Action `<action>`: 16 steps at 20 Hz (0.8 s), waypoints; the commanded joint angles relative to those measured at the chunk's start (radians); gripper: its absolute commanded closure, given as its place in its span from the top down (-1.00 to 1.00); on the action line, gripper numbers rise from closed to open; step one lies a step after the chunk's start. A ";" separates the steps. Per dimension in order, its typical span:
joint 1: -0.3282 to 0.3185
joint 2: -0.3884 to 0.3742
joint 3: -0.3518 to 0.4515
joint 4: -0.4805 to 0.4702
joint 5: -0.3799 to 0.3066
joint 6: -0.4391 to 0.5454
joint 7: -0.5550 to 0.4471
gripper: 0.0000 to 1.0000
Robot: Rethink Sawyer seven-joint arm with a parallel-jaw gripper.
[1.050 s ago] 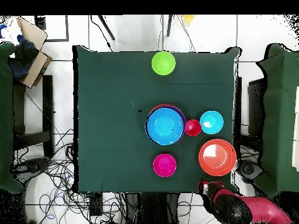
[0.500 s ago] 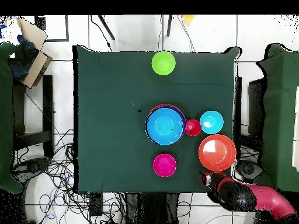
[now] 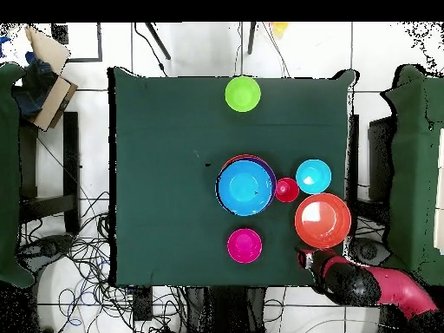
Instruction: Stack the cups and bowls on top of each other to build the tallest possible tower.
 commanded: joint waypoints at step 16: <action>0.022 -0.239 0.080 0.101 0.101 0.081 -0.203 1.00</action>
